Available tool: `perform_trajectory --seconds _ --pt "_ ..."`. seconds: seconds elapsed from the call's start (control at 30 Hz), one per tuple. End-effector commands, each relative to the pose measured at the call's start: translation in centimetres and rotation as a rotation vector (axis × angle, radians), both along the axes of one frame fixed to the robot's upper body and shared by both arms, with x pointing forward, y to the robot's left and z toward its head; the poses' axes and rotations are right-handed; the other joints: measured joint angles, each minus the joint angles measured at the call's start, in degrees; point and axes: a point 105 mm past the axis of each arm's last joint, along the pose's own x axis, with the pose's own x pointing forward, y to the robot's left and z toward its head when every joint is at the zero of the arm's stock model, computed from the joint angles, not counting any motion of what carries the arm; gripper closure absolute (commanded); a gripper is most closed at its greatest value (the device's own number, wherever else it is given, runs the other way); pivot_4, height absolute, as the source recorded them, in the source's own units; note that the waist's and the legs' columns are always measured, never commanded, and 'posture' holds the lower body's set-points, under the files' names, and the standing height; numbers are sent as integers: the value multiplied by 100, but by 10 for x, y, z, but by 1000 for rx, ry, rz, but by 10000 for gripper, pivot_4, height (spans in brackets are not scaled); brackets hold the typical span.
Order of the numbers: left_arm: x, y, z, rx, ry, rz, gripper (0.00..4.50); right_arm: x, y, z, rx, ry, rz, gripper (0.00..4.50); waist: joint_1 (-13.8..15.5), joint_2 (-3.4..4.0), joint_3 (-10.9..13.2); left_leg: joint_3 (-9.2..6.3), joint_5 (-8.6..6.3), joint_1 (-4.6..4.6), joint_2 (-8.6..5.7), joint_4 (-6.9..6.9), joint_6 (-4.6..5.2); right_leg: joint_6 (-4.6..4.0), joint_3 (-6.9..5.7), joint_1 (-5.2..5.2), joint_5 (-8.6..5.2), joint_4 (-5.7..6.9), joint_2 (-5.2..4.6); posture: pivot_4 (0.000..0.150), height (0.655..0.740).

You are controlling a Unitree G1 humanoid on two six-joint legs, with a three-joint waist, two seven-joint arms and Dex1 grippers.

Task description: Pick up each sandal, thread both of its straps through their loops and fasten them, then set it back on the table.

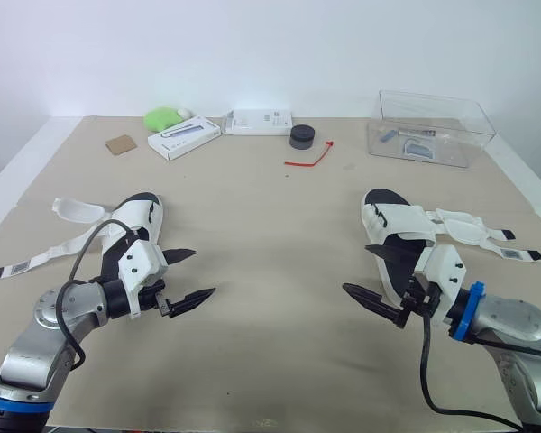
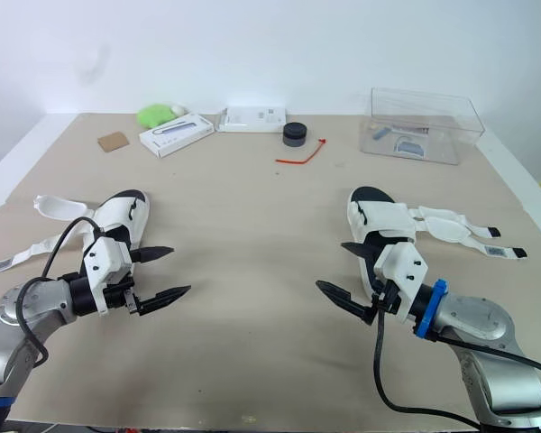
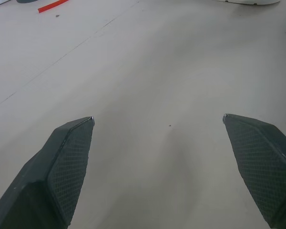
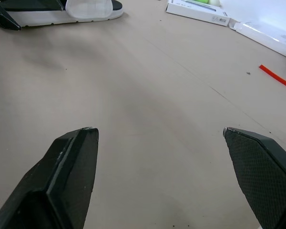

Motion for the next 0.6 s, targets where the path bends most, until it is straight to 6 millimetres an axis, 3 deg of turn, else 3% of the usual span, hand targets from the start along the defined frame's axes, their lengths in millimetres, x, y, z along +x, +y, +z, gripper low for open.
perform_trajectory --seconds 0.03,0.47,0.6 --pt "-1 -6 10 -20 -22 -49 268 -4 1 9 17 -41 -20 0 3 0 0 0 0 0 0 0 0 0 0 0 0 0 0 1500 7400" --pt "-3 -19 13 -43 5 -177 268 -10 2 10 49 -36 -88 0 56 -2 1 6 0 0 -1 1 0 6 0 -2 1 0 1 1500 7400" --pt "-9 -30 16 -36 -2 -257 268 -7 -8 11 100 -33 -184 0 58 -3 0 5 0 -1 0 1 0 4 -1 -3 2 0 2 1500 7400"
